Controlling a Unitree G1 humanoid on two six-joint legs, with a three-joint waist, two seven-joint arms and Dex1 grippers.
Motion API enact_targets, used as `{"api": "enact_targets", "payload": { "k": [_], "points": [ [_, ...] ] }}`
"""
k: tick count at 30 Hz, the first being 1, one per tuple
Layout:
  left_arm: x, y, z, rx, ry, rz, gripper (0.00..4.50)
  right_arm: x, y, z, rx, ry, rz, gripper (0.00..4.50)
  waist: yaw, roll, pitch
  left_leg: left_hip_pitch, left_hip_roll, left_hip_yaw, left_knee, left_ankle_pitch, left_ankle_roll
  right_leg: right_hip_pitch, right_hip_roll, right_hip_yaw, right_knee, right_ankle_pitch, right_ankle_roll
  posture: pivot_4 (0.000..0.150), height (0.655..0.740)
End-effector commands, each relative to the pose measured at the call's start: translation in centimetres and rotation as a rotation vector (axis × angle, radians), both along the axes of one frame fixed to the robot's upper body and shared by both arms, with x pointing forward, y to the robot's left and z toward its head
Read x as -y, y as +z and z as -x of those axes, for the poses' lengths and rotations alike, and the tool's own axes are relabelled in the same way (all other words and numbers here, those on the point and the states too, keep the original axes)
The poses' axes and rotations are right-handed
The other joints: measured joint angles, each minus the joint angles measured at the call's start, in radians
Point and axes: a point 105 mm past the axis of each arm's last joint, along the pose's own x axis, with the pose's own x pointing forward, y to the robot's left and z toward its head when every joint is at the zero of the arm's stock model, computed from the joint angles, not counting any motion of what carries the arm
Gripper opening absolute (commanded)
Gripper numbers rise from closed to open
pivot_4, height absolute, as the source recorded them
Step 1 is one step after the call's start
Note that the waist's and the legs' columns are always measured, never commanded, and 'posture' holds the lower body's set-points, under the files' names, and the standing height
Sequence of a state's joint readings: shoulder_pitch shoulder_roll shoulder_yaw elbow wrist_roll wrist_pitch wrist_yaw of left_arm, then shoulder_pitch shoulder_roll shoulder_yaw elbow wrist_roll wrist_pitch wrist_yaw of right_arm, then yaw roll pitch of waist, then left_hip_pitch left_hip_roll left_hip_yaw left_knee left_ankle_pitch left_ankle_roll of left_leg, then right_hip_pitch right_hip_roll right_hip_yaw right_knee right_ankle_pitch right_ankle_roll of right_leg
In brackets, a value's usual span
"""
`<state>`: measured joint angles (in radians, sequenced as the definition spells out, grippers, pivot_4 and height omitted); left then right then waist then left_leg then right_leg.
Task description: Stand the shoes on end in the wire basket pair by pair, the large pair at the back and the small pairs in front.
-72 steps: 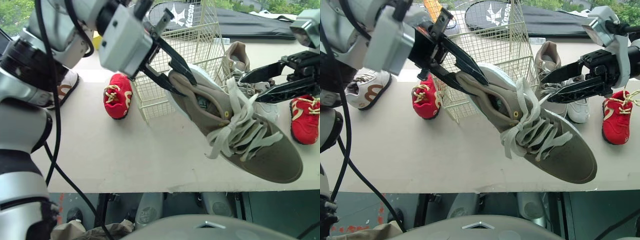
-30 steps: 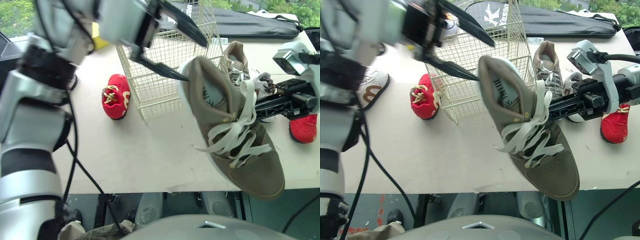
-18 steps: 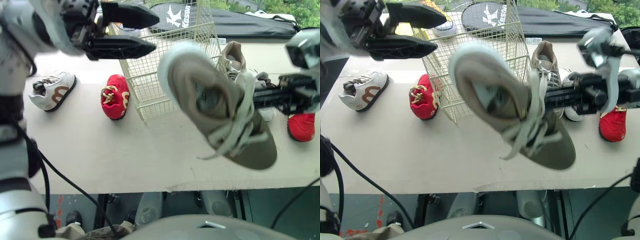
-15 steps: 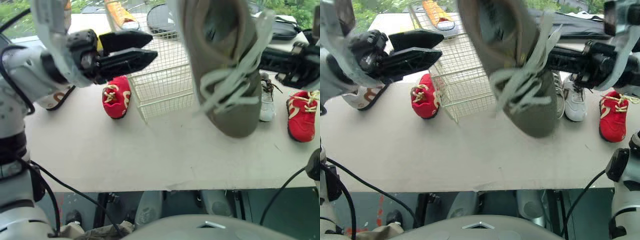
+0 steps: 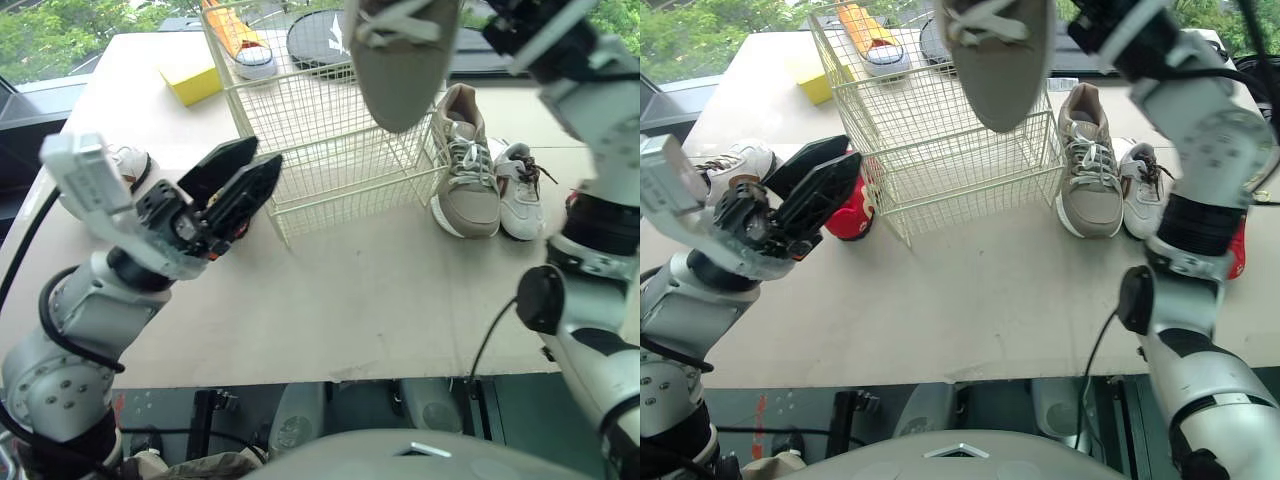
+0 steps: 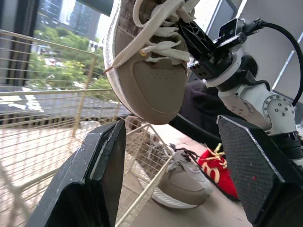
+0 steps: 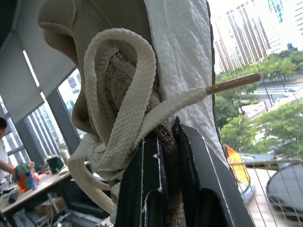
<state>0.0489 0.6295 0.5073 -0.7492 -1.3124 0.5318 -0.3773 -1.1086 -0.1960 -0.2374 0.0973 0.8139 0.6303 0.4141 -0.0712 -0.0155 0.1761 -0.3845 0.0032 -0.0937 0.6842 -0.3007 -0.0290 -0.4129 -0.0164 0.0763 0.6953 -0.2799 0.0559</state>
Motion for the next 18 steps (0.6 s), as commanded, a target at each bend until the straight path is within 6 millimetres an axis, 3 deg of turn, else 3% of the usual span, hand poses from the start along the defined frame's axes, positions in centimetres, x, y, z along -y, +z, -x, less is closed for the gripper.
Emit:
{"api": "enact_targets", "payload": {
  "k": [1,4,11,18],
  "points": [
    [-1.0,0.4,0.8,0.055,0.018,0.004,3.37,-1.9,3.5,-0.5,0.175,-0.043,-0.068,0.0,0.001,0.0,0.0,0.0,0.0,0.0,0.0,0.0,0.0,0.0,0.0,0.0,-0.001,0.0,0.0,0.15,0.74],
    [-1.5,0.1,0.9,0.055,0.035,-0.005,3.37,-3.5,4.9,-1.7,0.223,-0.047,-0.136,0.0,0.004,-0.001,0.0,0.0,0.0,0.001,0.0,0.0,0.0,0.0,-0.001,0.0,-0.001,0.0,0.0,0.15,0.74],
    [-2.4,0.5,0.9,0.096,0.128,-0.033,3.37,-6.3,6.6,-1.4,0.372,0.02,-0.164,0.0,0.002,-0.001,0.0,0.0,0.0,0.001,-0.002,0.0,-0.001,0.0,-0.001,-0.002,-0.004,0.0,0.0,0.15,0.74],
    [-3.3,1.6,1.6,0.162,0.255,-0.048,3.37,-8.2,5.8,-1.1,0.439,0.045,-0.162,0.0,-0.001,0.0,0.0,0.0,0.0,0.001,-0.004,0.0,-0.001,0.0,-0.001,-0.002,-0.005,0.0,0.0,0.15,0.74]
  ]
}}
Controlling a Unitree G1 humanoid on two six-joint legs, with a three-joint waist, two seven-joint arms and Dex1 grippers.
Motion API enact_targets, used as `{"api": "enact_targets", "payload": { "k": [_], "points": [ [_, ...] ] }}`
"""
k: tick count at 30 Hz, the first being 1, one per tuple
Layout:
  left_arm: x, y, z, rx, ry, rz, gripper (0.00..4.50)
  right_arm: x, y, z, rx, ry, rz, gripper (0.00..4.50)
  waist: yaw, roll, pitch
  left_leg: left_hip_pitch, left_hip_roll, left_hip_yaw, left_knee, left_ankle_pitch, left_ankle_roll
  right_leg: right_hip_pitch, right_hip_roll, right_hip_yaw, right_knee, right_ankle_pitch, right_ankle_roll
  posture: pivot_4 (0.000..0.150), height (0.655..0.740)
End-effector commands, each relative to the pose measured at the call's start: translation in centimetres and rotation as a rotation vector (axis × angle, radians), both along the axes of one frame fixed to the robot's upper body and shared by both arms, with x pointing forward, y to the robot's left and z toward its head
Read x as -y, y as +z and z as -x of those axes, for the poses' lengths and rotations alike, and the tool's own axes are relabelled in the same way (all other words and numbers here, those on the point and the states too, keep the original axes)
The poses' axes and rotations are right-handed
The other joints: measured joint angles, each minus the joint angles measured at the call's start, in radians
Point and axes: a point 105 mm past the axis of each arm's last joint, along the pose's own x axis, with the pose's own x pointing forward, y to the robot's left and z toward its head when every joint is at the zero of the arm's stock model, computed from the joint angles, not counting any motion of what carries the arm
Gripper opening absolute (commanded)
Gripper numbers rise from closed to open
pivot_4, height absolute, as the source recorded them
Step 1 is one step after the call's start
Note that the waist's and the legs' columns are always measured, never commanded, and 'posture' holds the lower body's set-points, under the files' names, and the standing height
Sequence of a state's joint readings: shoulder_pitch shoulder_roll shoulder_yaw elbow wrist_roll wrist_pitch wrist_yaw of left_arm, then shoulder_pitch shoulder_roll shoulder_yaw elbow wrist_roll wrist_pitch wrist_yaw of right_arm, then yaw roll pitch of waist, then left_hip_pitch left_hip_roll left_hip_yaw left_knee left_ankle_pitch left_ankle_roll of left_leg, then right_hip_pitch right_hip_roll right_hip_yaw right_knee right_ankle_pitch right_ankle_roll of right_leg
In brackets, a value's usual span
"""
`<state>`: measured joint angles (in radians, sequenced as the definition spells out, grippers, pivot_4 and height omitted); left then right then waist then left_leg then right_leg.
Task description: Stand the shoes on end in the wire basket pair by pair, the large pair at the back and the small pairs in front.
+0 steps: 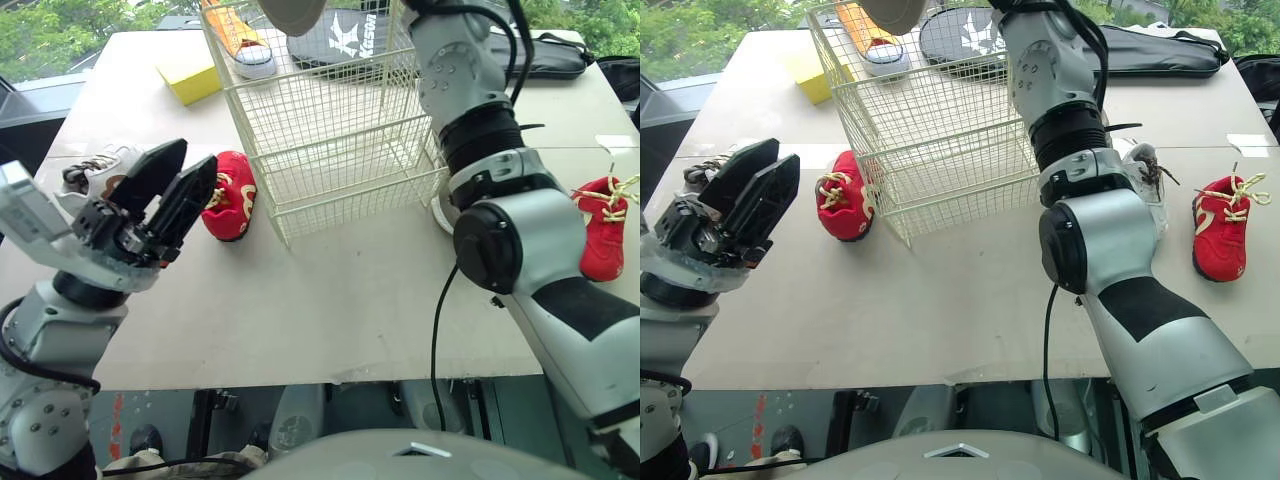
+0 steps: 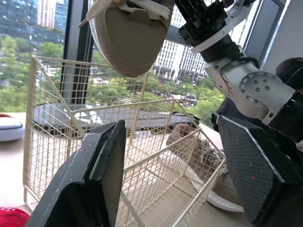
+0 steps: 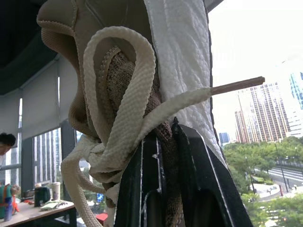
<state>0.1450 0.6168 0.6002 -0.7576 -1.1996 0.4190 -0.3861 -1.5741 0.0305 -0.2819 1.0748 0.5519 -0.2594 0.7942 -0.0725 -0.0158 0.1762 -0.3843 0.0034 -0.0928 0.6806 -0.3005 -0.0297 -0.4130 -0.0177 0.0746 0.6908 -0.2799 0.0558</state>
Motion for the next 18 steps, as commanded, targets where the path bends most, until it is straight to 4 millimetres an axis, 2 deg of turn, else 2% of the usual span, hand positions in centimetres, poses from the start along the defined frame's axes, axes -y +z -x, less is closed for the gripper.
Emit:
{"api": "enact_targets", "payload": {
  "k": [1,6,8,10,14,18],
  "points": [
    [-0.4,1.3,1.1,0.088,0.066,-0.008,3.37,-0.5,1.8,1.5,0.107,0.011,-0.037,0.0,0.001,0.0,0.0,0.0,0.0,0.0,0.0,0.0,0.0,0.0,0.0,0.0,0.0,0.0,0.0,0.15,0.74],
    [-0.7,1.7,1.1,0.12,0.099,0.005,3.37,-1.9,-0.5,1.2,0.126,-0.022,0.037,0.0,0.003,0.0,0.0,0.0,0.0,0.0,0.0,0.0,0.0,0.0,0.0,0.0,0.0,0.0,0.0,0.15,0.74],
    [-0.8,1.8,1.0,0.134,0.11,0.005,3.37,-2.4,-2.1,0.8,0.119,-0.056,0.08,0.0,0.003,0.0,0.0,0.0,0.0,0.0,0.0,0.0,0.0,0.0,0.0,0.0,0.0,0.0,0.0,0.15,0.74],
    [-0.8,1.9,1.0,0.142,0.112,0.006,3.37,-2.4,-3.0,0.3,0.097,-0.09,0.092,0.0,0.003,0.0,0.0,0.0,0.0,0.0,-0.001,0.0,0.0,0.0,0.0,0.0,-0.001,0.0,0.0,0.15,0.74],
    [-0.5,1.8,1.1,0.144,0.107,0.005,3.37,-1.7,-3.2,-0.5,0.059,-0.145,0.071,0.0,0.003,0.0,0.0,0.0,0.0,0.0,-0.001,0.0,0.0,0.0,0.0,0.0,-0.001,0.0,0.0,0.15,0.74],
    [-0.5,2.0,1.1,0.152,0.107,0.003,3.37,-1.4,-2.6,-0.4,0.081,-0.183,0.061,0.0,0.003,0.0,0.0,0.0,0.0,0.0,-0.001,0.0,0.0,0.0,0.0,0.0,0.0,0.0,0.0,0.15,0.74]
  ]
}}
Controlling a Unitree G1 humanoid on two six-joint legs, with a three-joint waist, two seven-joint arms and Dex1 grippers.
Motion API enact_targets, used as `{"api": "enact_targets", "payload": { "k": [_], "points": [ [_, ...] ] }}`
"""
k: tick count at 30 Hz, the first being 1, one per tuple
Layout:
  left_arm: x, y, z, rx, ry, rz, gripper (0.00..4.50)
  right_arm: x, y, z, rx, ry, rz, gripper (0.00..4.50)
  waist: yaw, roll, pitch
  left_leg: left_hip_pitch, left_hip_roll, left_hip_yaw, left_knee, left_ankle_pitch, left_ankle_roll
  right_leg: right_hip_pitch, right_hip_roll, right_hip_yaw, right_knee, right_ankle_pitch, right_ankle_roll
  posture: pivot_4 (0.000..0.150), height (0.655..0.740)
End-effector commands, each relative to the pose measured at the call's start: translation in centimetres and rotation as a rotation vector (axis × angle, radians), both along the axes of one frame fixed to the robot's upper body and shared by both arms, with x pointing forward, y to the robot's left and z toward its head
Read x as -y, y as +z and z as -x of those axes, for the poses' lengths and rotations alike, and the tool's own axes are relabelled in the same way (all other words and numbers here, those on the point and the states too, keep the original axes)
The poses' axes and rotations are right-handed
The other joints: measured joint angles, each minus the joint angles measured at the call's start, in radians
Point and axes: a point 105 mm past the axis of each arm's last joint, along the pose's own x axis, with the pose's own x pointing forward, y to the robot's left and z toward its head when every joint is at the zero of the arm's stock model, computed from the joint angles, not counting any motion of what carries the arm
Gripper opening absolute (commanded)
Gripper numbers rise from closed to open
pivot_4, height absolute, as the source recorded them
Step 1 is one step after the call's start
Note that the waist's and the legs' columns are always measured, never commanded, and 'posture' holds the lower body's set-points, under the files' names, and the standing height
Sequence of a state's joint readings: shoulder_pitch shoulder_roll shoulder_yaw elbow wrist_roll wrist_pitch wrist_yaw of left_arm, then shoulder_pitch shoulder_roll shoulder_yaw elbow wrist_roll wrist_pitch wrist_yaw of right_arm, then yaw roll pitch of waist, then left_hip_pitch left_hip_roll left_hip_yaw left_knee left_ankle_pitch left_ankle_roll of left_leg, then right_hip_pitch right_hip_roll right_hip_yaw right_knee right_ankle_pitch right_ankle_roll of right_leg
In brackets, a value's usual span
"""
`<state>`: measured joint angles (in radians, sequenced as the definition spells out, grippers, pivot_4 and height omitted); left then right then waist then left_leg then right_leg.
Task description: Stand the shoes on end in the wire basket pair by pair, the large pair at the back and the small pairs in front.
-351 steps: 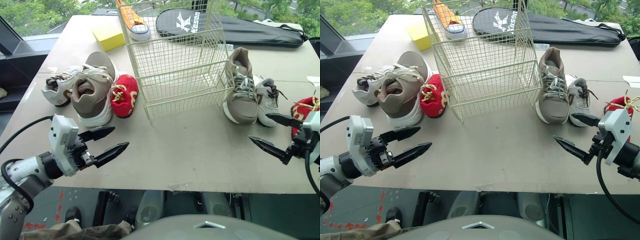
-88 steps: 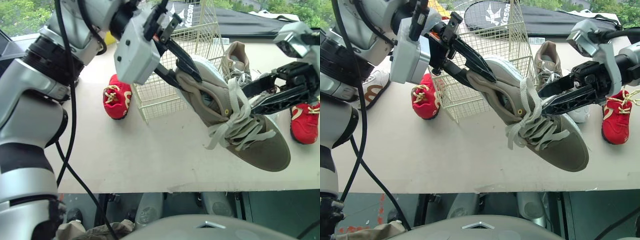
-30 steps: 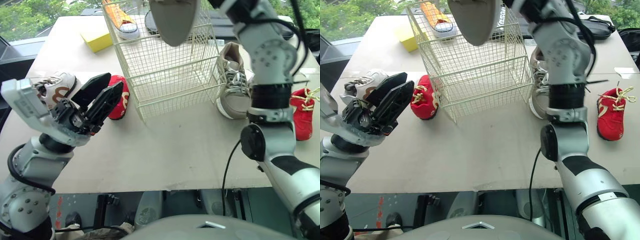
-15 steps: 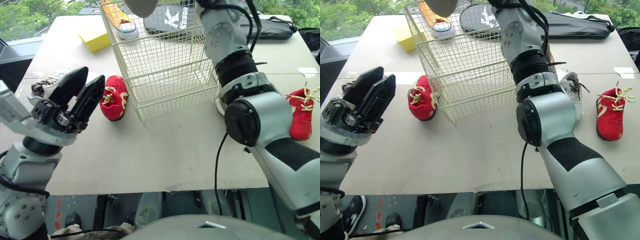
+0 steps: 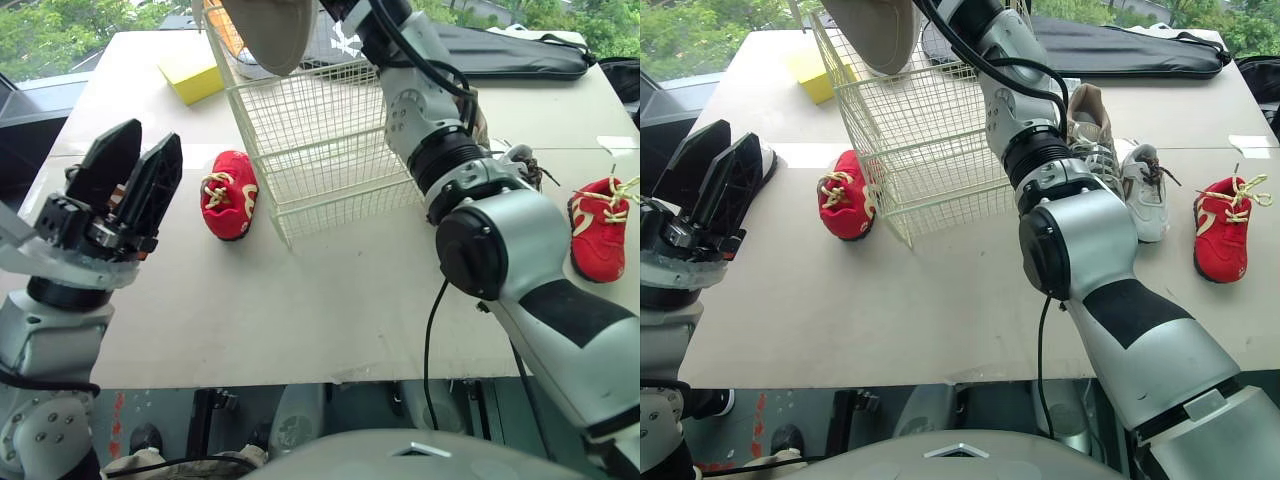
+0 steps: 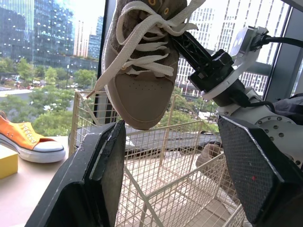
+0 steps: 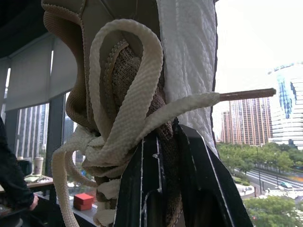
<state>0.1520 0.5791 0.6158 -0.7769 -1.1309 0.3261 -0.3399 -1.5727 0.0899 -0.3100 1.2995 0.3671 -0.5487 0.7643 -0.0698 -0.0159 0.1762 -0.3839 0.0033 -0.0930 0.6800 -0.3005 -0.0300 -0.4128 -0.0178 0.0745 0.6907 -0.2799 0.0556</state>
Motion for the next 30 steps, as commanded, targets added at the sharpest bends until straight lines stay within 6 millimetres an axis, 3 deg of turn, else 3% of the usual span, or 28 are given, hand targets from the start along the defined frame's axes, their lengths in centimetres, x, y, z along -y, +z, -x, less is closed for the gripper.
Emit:
{"api": "enact_targets", "payload": {
  "k": [1,7,18,23,26,30],
  "points": [
    [0.6,1.0,0.7,0.06,-0.01,-0.018,3.37,0.4,1.3,0.3,0.055,-0.048,-0.013,0.0,0.0,0.0,0.0,0.0,0.0,0.0,0.0,0.0,0.0,0.0,0.0,0.0,0.0,0.0,0.0,0.15,0.74],
    [0.8,1.0,0.8,0.068,-0.012,-0.021,3.37,0.6,1.0,-0.3,0.032,-0.131,-0.019,0.0,0.0,0.0,0.0,0.0,0.0,0.0,0.0,0.0,0.0,0.0,0.0,0.0,0.0,0.0,0.0,0.15,0.74],
    [0.8,1.2,1.1,0.078,0.004,-0.015,3.37,0.8,3.3,0.7,0.089,-0.142,-0.101,0.0,0.0,0.0,0.0,0.0,0.0,0.0,0.0,0.0,0.0,0.0,0.0,0.0,0.0,0.0,0.0,0.15,0.74],
    [0.8,1.3,1.1,0.086,0.011,-0.017,3.37,0.3,3.5,1.3,0.134,-0.145,-0.078,0.0,0.0,0.0,0.0,0.0,0.0,0.0,0.0,0.0,0.0,0.0,0.0,0.0,0.0,0.0,0.0,0.15,0.74],
    [0.8,1.3,1.2,0.088,0.013,-0.02,3.37,-0.2,2.8,1.2,0.128,-0.142,-0.049,0.0,-0.001,0.0,0.0,0.0,0.0,0.0,0.0,0.0,0.0,0.0,0.0,0.0,0.0,0.0,0.0,0.15,0.74],
    [0.8,1.1,1.4,0.088,0.019,-0.023,3.37,-0.6,-0.2,0.3,0.068,-0.138,0.023,0.0,-0.001,0.0,0.0,0.0,0.0,0.0,0.0,0.0,0.0,0.0,0.0,0.0,0.0,0.0,0.0,0.15,0.74]
  ]
}}
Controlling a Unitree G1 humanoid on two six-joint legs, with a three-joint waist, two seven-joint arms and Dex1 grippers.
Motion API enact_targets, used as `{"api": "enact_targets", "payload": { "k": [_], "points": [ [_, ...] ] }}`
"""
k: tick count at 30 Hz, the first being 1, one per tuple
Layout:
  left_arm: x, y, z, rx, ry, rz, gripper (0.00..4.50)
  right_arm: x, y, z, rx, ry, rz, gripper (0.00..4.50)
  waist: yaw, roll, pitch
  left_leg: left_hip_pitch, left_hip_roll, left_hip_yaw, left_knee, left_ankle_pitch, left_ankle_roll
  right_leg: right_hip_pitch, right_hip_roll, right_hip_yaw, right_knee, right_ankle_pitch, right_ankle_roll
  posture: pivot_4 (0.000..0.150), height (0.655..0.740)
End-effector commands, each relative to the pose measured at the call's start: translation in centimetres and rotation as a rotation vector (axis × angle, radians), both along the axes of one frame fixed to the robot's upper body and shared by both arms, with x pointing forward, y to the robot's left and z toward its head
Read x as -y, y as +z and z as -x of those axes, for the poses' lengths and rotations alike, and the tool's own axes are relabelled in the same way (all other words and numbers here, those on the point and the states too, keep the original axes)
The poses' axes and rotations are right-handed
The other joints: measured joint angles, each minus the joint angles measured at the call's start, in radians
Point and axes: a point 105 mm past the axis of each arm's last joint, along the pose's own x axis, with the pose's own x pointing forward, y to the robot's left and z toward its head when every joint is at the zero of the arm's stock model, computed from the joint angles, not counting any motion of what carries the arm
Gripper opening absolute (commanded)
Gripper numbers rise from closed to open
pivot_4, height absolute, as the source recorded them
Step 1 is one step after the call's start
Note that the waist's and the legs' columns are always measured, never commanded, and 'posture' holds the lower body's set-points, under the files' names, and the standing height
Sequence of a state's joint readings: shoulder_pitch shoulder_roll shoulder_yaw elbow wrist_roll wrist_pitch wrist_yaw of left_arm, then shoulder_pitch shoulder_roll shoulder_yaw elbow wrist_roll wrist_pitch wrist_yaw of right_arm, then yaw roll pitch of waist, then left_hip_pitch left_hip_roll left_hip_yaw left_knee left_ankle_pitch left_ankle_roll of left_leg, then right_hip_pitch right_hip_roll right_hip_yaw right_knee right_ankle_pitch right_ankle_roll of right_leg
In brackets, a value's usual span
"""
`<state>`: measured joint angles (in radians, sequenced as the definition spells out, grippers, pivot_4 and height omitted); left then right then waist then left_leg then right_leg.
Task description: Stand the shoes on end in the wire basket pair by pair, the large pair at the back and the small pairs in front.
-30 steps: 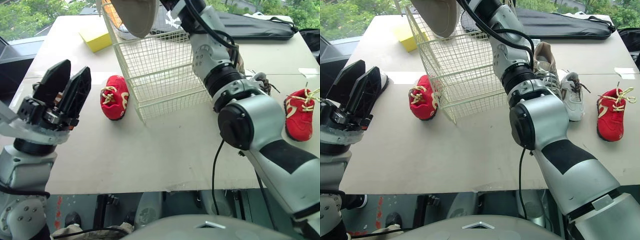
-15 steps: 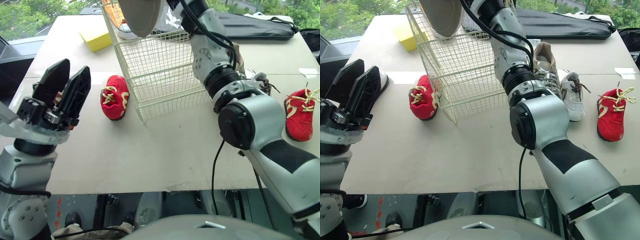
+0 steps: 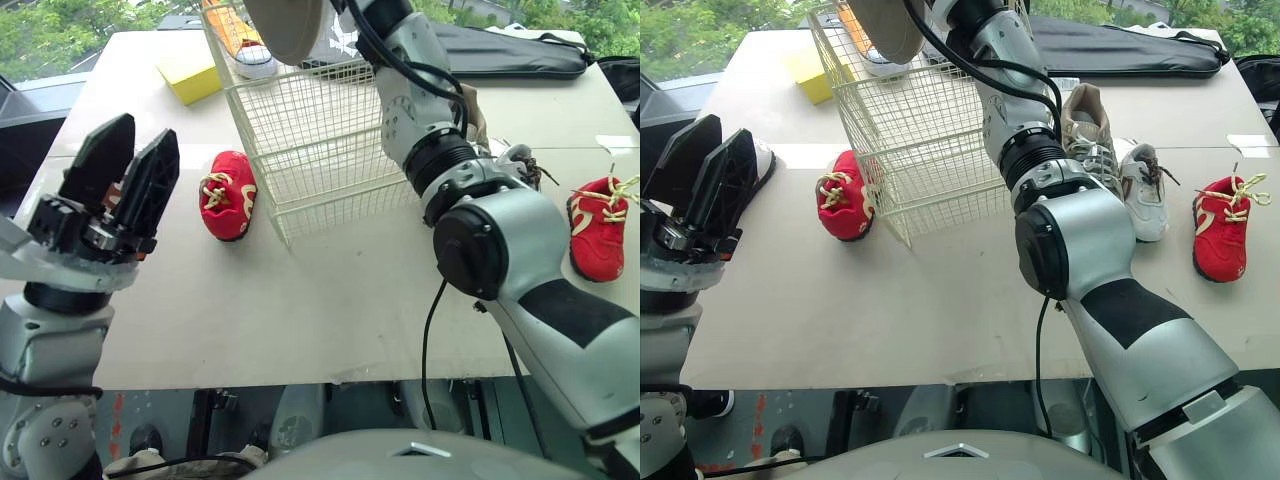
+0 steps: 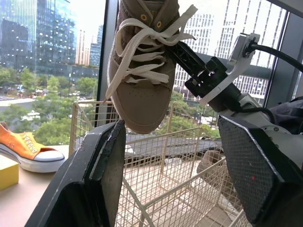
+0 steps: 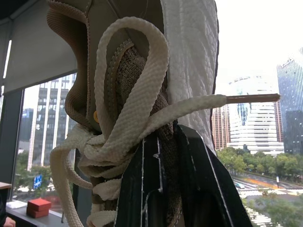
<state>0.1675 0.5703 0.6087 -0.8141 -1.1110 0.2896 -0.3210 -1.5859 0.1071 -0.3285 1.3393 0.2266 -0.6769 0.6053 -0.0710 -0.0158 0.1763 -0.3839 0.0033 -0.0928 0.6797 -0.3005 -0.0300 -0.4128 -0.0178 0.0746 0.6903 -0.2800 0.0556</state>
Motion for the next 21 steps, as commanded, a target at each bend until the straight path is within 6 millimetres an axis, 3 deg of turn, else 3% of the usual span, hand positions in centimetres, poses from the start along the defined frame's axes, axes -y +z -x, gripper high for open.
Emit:
{"api": "enact_targets", "payload": {
  "k": [1,10,14,21],
  "points": [
    [0.4,0.7,0.9,0.05,0.004,-0.015,3.37,-0.7,-1.4,0.2,0.003,0.033,0.054,0.0,0.0,0.0,0.0,0.0,0.0,0.0,0.0,0.0,0.0,0.0,0.0,0.0,0.0,0.0,0.0,0.15,0.74],
    [0.5,0.3,0.8,0.038,-0.004,-0.007,3.37,-1.6,-5.6,0.4,-0.062,0.203,0.152,0.0,-0.005,0.0,-0.001,0.005,0.0,0.002,-0.001,-0.001,0.003,0.003,0.0,0.002,0.003,0.0,0.0,0.15,0.74],
    [0.4,0.0,0.5,0.03,-0.012,0.003,3.37,-1.9,-7.8,-0.1,-0.177,0.275,0.199,0.0,-0.012,0.0,-0.001,0.006,0.0,0.002,-0.001,-0.001,0.002,0.003,0.0,0.002,0.003,0.0,0.0,0.15,0.74],
    [0.4,-0.1,0.4,0.027,-0.016,0.01,3.37,-0.8,-7.3,-1.6,-0.332,0.3,0.16,0.0,-0.019,0.0,-0.001,0.006,0.0,0.002,-0.001,-0.001,0.002,0.003,0.0,0.002,0.004,0.0,-0.001,0.15,0.74]
  ]
}}
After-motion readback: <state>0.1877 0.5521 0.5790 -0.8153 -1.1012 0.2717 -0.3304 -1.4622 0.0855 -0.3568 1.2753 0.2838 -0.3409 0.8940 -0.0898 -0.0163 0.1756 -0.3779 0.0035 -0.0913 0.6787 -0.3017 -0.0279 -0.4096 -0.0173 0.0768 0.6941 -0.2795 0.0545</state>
